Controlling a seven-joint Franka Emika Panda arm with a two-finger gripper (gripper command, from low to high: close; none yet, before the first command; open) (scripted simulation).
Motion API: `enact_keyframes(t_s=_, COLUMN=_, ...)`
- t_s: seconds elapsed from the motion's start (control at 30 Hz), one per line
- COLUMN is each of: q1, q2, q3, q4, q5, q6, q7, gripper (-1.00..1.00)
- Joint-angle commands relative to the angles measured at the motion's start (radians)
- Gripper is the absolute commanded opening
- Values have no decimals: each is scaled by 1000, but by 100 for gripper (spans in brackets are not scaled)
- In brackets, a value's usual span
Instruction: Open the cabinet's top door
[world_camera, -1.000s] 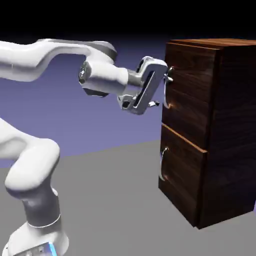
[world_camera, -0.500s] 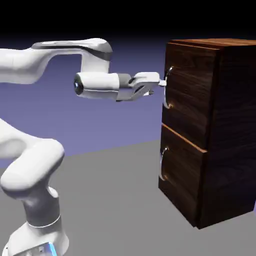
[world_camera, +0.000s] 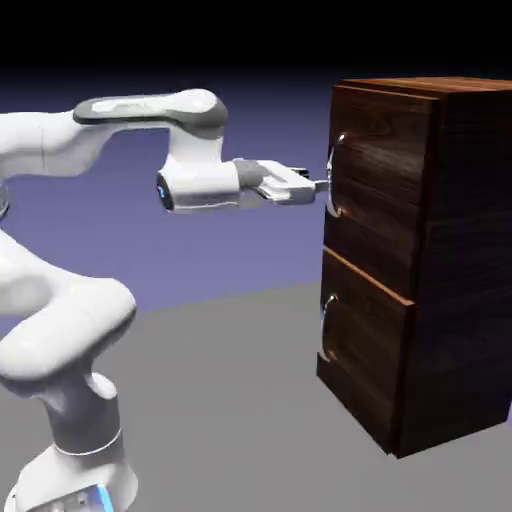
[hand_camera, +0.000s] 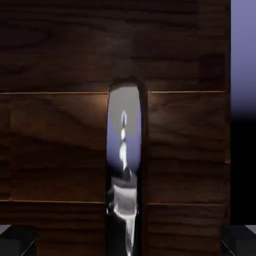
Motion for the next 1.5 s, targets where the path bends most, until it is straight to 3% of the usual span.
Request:
enact_keyframes(t_s=0.0, q1=-30, q2=14, q3=16, q4=19, q5=5, q6=-9, q7=-4, gripper=0)
enact_keyframes(t_s=0.03, q1=-30, q2=14, q3=16, q4=19, q5=5, q6=-9, q7=-4, gripper=-100)
enact_keyframes(t_s=0.53, q1=436, q2=-3, q3=-455, q4=-327, q5=-461, q6=-324, q7=96, gripper=-100)
enact_keyframes(t_s=0.87, q1=542, q2=-97, q3=-794, q4=-478, q5=-896, q6=-603, q7=216, gripper=-100)
enact_keyframes(t_s=1.17, q1=516, q2=-68, q3=-1112, q4=-484, q5=-1286, q6=-922, q7=247, gripper=-100)
enact_keyframes(t_s=1.47, q1=539, q2=150, q3=-1434, q4=-320, q5=-1633, q6=-1300, q7=192, gripper=-100)
